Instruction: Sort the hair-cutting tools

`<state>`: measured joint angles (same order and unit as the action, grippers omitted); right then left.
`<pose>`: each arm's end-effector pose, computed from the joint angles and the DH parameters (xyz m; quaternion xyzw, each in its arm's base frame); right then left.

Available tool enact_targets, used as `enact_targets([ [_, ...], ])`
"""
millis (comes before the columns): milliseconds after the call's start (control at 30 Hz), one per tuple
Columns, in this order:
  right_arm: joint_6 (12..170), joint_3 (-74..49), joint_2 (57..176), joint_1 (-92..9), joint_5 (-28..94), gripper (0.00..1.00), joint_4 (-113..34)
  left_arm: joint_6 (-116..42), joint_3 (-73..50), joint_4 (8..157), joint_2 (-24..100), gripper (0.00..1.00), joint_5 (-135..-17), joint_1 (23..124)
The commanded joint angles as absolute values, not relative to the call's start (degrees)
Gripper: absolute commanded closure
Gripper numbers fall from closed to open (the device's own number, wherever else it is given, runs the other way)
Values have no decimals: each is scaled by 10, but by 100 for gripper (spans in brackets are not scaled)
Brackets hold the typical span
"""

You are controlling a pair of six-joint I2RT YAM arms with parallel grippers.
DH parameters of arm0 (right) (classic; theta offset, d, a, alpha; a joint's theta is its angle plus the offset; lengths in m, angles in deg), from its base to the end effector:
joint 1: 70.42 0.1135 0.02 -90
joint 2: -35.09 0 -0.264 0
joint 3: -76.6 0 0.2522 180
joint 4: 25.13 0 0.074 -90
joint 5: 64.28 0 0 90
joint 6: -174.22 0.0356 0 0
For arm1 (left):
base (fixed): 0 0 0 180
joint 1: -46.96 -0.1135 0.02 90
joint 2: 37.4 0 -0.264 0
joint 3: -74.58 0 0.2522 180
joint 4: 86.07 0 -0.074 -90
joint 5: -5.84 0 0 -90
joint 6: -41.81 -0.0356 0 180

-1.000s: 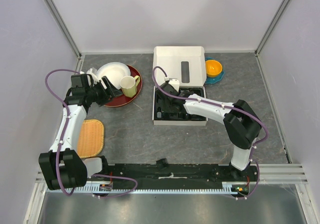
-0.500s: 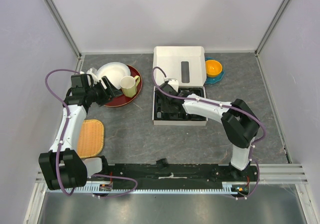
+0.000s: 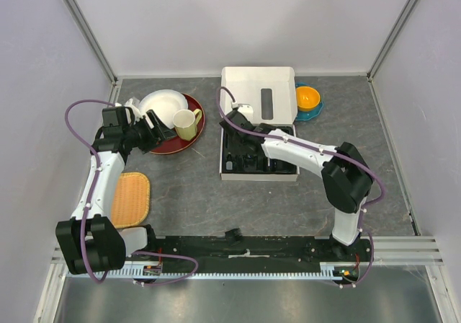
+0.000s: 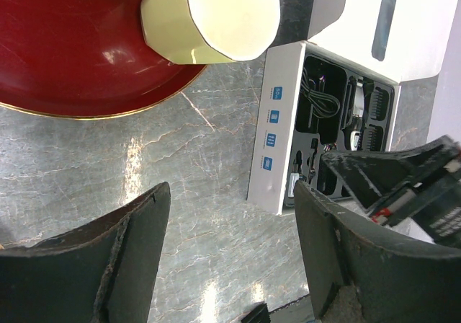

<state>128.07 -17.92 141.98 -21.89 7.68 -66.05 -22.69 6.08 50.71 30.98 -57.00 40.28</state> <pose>0.2781 0.2981 0.2256 0.0111 0.9386 0.1214 0.3227 0.2523 0.0132 0.2873 -0.1574 0.8827 -0.2758 0.3464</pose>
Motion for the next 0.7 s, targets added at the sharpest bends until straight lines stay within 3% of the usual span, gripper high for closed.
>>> enact_targets([
  [0,1254,-252,1384,-221,64,80,-670,-239,54,520,292,24,-572,401],
  [300,1150,-230,1289,-219,138,54,-722,-243,54,519,293,24,-566,400],
  [367,1131,-212,1263,-213,174,50,-735,-241,54,520,291,24,-565,401],
  [433,1095,-179,1246,-199,200,52,-746,-239,55,523,290,24,-559,401],
  [500,1073,-162,1231,-151,220,51,-772,-238,56,524,292,24,-559,401],
  [667,1073,-94,1218,-34,211,37,-778,-239,56,524,293,24,-554,401],
])
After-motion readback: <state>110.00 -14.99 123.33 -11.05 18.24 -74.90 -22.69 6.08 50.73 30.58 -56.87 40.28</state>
